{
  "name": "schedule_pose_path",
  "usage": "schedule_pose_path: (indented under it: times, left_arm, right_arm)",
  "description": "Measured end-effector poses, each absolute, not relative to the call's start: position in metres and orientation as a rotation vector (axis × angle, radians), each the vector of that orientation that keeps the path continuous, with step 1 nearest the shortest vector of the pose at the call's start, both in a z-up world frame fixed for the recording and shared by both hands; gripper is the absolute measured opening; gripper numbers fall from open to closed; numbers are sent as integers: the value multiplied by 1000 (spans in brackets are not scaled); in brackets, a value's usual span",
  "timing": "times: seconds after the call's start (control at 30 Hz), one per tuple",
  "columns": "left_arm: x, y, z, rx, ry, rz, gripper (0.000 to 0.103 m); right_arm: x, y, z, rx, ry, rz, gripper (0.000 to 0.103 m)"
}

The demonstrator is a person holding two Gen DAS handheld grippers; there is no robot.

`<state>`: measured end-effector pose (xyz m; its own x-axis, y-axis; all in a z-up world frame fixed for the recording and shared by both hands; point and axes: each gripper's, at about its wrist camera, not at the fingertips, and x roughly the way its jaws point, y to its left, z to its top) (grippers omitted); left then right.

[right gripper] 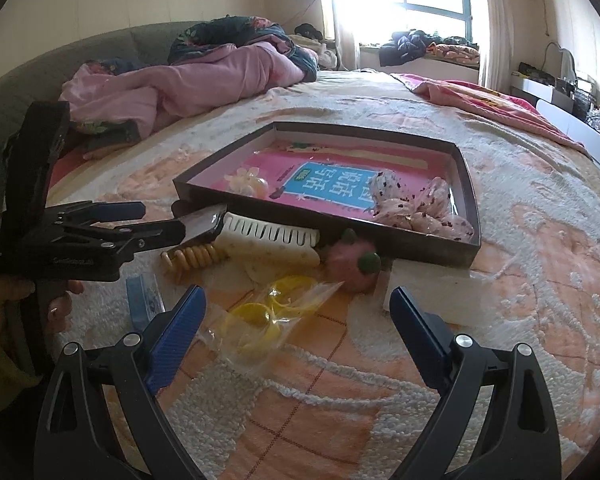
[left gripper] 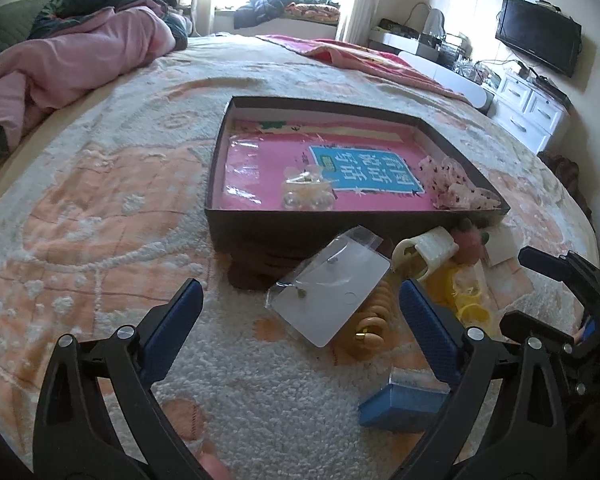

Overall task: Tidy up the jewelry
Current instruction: 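Grasp the clear studded plastic card with the left tool while the right tool grasps the yellow hair-tie bag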

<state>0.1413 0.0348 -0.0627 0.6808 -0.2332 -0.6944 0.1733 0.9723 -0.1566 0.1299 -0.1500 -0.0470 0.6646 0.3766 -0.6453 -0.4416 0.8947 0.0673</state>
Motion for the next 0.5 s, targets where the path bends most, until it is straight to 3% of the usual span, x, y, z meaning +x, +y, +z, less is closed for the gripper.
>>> schedule_pose_path:
  times: [0.33,0.5]
  left_arm:
    - [156,31,-75,-108,849,-268,76]
    - [158,28,-77,-107,864,-278,76]
  right_arm:
    - [143,-145,-61,-45,784,470,90]
    - [150,-136,-69,-19,834,484,83]
